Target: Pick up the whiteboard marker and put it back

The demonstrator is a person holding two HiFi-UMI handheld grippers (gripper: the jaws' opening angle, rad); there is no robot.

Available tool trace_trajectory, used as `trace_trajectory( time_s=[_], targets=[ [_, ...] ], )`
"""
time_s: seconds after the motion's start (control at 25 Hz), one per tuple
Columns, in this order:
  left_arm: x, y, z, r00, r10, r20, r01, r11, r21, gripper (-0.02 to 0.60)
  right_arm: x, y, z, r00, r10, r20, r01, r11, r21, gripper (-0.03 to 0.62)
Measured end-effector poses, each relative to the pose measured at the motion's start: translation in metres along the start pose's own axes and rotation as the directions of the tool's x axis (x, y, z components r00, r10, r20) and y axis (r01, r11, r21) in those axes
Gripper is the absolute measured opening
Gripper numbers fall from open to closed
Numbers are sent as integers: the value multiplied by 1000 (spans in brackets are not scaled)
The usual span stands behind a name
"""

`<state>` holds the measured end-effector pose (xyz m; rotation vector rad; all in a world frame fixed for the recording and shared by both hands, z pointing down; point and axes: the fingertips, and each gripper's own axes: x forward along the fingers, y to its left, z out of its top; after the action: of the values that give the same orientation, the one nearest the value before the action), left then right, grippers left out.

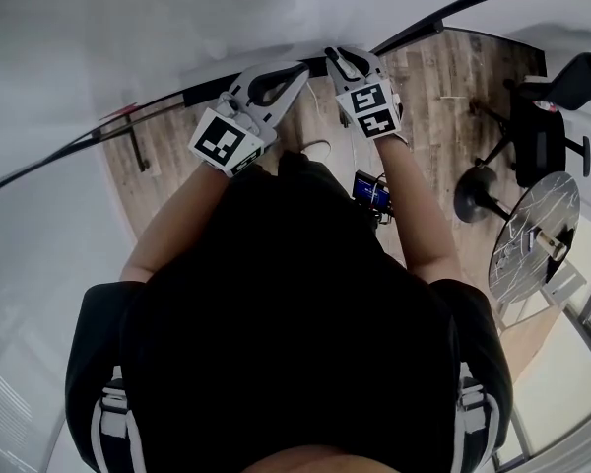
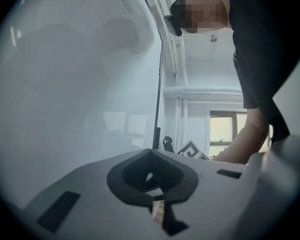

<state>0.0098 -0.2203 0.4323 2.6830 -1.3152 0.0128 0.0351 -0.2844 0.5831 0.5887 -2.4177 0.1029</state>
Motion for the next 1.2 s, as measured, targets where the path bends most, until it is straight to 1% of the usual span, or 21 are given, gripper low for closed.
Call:
trace_trajectory(
  time_s=[0.16,0.44,0.56,0.68,0.92,1.04,1.2],
  targets=[
    [-7,-1,0,1000,17,-2,-17,1000,-5,3,4,7,-3,999,-21,-34,19,997,-70,86],
    [-15,3,4,999,32,-3,-32,999,-4,3,12,8,-8,997,-32,-65,27,997,-75,83],
    [-16,3,5,999,33,-3,-33,999,-4,3,12,4,-10,996,-51,-70,46,996,-76,64],
    [-17,7,5,999,31,-6,-31,999,-6,3,12,-1,-8,996,-64,-63,60,997,-53,63],
    [-22,9,8,1000,11,5,-11,1000,-1,3,0,-4,4,996,-83,-15,83,997,0,61],
    [-29,6,14,1000,-10,20,10,1000,7,3,-10,-1,11,995,-103,7,102,994,28,61],
    [-32,2,17,999,-40,18,40,999,16,3,-22,-1,18,990,-135,30,134,990,55,61]
  ],
)
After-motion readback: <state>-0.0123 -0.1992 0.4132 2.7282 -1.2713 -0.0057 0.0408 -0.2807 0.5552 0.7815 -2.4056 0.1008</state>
